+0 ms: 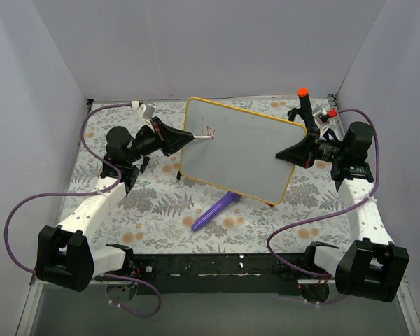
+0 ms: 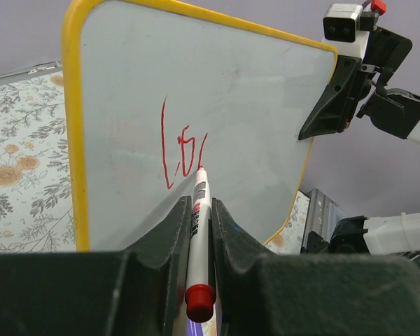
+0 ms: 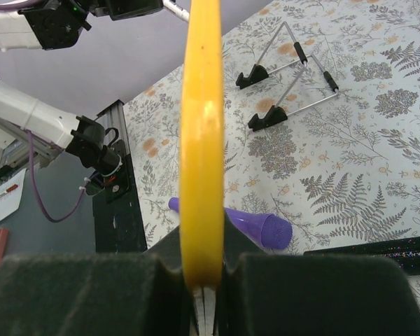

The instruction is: Write a sentence on the whiteboard

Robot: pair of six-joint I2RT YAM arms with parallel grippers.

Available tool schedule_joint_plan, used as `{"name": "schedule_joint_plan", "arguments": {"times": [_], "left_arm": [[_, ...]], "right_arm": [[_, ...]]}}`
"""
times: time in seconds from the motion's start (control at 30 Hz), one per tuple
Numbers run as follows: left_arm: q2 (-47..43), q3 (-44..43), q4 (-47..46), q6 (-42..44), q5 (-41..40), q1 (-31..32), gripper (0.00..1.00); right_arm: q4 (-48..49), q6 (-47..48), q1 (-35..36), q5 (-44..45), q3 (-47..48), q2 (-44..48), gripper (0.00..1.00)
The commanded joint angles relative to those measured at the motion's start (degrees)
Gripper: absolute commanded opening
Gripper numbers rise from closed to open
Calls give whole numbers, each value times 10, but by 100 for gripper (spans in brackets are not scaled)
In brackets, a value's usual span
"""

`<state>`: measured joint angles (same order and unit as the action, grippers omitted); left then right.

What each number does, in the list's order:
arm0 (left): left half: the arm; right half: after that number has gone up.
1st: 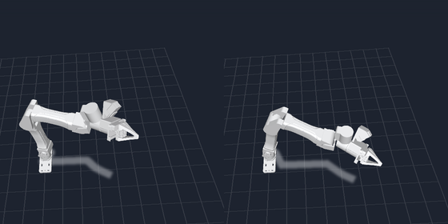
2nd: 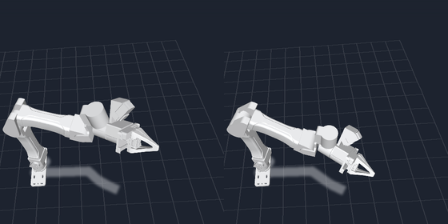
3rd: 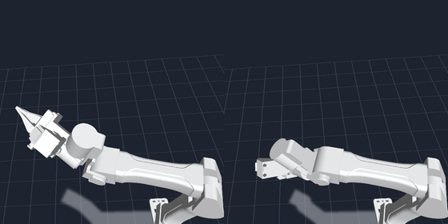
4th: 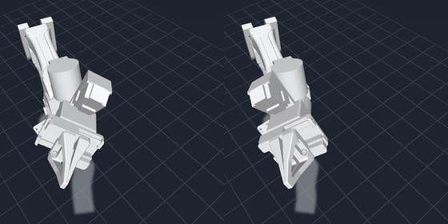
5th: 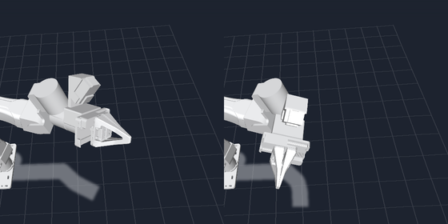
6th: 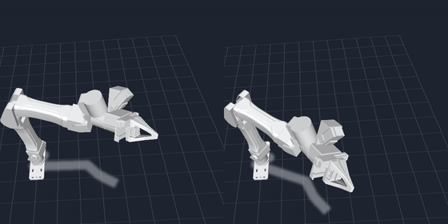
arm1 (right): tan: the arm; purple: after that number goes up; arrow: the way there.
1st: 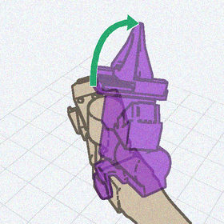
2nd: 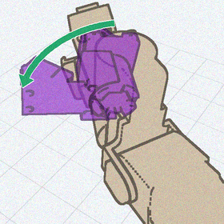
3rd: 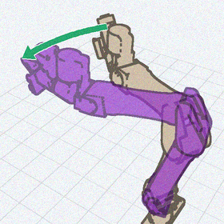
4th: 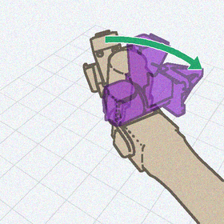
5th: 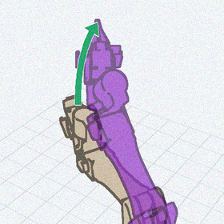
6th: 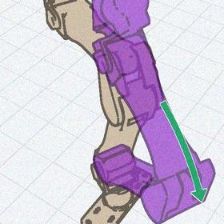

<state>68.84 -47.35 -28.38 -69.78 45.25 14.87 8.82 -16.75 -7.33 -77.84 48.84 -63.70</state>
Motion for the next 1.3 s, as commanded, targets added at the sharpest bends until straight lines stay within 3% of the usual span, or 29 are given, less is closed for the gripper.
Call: {"name": "schedule_joint_plan", "arguments": {"times": [0.0, 0.43, 0.77, 1.27], "left_arm": [[10, -25, -33, -15, 2, 4, 0], [38, -63, -35, -13, 2, 18, 0], [-11, -36, -48, -26, 15, 17, 0], [-27, -14, 27, 27, 12, 17, 0]], "right_arm": [[47, -15, 2, -41, 5, 22, 1], [48, -15, 2, -40, 4, 21, 1], [48, -14, 2, -40, 5, 23, 1], [48, -15, 2, -39, 5, 22, 1]]}}
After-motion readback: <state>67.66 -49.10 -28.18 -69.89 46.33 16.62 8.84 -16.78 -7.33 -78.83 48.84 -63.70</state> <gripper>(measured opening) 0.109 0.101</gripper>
